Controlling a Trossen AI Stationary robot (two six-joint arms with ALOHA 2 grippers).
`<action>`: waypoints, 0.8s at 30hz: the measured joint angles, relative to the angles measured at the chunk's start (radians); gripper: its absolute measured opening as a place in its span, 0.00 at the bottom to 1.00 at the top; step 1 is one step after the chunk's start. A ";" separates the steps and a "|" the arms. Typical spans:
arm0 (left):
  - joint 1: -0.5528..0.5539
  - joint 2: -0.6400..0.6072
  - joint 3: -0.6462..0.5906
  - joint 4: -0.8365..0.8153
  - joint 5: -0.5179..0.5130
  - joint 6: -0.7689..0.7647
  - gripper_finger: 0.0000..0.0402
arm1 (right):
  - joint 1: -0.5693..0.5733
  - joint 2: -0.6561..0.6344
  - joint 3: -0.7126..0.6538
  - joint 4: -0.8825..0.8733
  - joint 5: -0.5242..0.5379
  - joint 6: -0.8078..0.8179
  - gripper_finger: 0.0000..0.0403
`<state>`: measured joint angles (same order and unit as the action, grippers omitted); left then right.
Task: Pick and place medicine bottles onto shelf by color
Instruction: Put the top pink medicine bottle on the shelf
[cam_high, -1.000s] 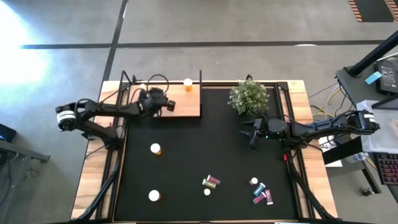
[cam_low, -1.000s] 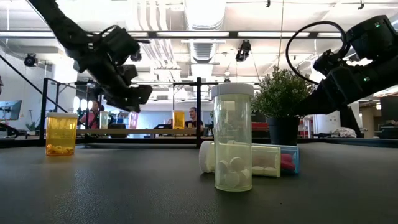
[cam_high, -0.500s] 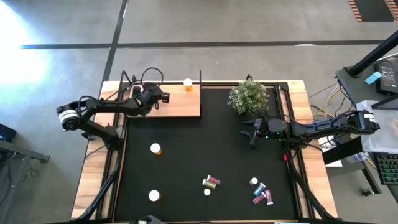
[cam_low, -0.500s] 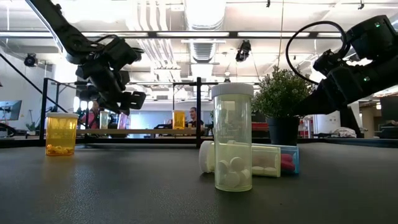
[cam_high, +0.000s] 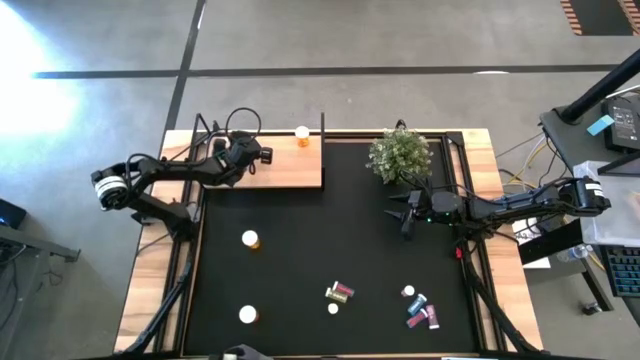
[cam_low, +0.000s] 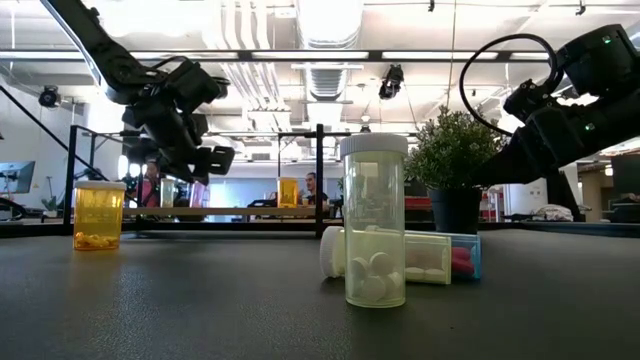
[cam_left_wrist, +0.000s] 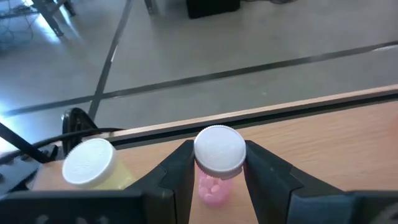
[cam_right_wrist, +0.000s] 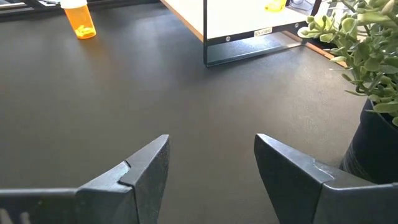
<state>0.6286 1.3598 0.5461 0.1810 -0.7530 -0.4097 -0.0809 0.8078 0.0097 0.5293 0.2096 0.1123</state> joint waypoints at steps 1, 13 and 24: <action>0.000 0.000 0.000 0.003 0.004 -0.003 0.27 | 0.000 0.000 0.000 0.000 0.000 0.000 0.56; 0.000 0.032 -0.002 0.040 0.003 -0.031 0.27 | 0.000 0.000 0.000 0.000 0.000 0.000 0.56; -0.001 0.079 0.000 0.096 0.008 -0.030 0.27 | 0.000 0.000 0.000 0.000 0.000 0.000 0.56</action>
<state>0.6281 1.4392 0.5462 0.2768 -0.7449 -0.4393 -0.0810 0.8078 0.0097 0.5293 0.2093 0.1123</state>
